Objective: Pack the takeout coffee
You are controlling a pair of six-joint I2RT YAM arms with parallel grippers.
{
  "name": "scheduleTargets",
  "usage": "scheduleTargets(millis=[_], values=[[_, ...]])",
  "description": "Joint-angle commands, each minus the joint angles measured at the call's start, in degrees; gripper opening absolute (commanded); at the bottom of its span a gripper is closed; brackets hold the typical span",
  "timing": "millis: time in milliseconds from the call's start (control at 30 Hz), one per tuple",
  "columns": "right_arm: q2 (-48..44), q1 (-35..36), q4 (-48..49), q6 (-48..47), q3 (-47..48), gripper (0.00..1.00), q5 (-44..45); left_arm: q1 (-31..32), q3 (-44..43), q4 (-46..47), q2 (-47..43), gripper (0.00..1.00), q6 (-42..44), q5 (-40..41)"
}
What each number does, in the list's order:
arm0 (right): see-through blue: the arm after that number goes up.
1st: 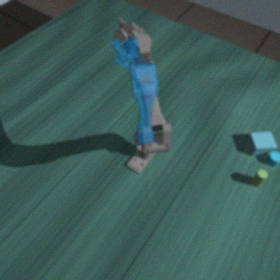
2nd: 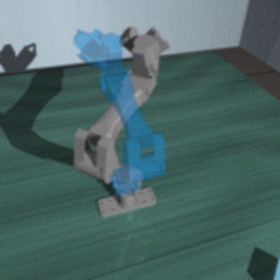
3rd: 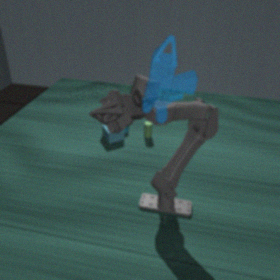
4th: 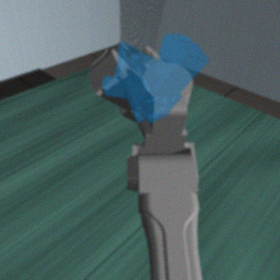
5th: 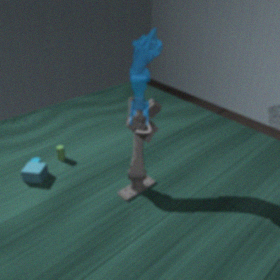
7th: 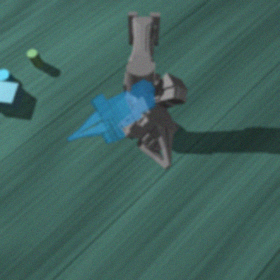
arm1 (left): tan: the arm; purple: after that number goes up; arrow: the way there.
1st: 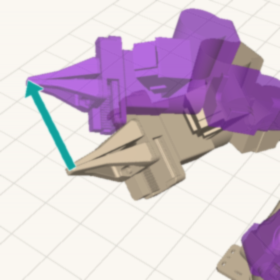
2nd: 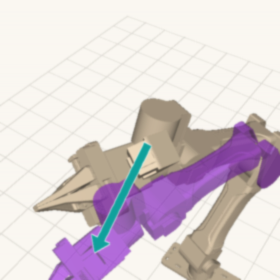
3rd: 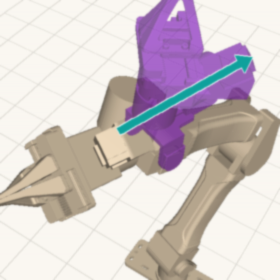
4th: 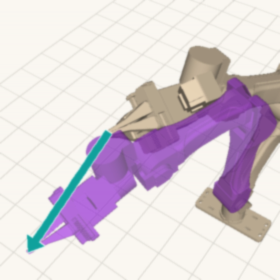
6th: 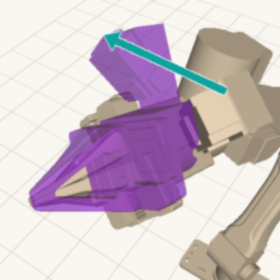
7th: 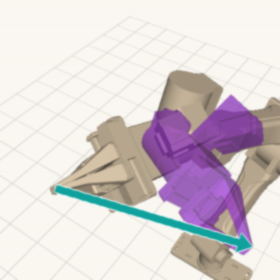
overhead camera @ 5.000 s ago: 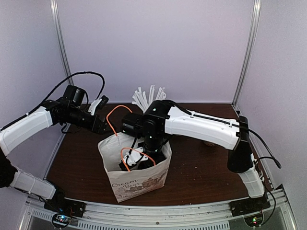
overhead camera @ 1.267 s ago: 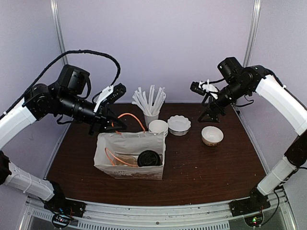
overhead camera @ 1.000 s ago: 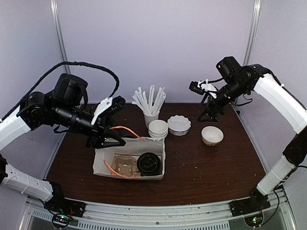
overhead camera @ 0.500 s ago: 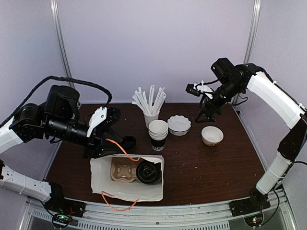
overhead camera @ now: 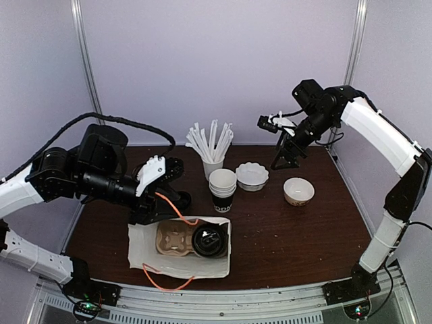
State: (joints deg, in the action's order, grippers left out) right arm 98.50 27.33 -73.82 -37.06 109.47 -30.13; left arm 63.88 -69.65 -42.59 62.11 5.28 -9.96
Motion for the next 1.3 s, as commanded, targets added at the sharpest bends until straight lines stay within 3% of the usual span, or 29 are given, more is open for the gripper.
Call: scheduleTargets(millis=[0, 100, 267, 467, 733, 967, 1267], values=[[-0.2, -0.2, 0.3, 0.7, 0.4, 0.89, -1.3, 0.0, -4.4, 1.9, 2.8, 0.48, 3.0, 7.3], [-1.3, -0.2, 1.5, 0.8, -2.0, 0.89, -2.0, -0.7, -6.4, 2.2, 5.0, 0.65, 3.9, 13.0], [-2.5, -0.3, 2.4, 0.8, -4.4, 0.89, -3.2, -4.0, -9.5, 3.5, 8.3, 0.78, 5.2, 13.9], [-3.5, -0.2, 2.9, 1.0, -4.9, 0.89, -4.4, -11.2, -14.5, 0.2, 13.3, 0.79, 4.8, 7.1], [-4.6, -0.3, 3.9, 1.0, -7.2, 0.89, -5.6, -12.2, -20.2, -4.3, 17.4, 0.81, 4.8, 4.4], [-6.5, -0.3, 5.0, 0.9, -9.6, 0.89, -6.1, -12.4, -21.9, -6.7, 16.6, 0.82, 4.4, 5.4], [-8.3, -0.4, 5.0, 0.5, -11.4, 0.89, -5.8, -12.8, -30.8, -16.2, 13.1, 0.89, 7.8, 10.5]])
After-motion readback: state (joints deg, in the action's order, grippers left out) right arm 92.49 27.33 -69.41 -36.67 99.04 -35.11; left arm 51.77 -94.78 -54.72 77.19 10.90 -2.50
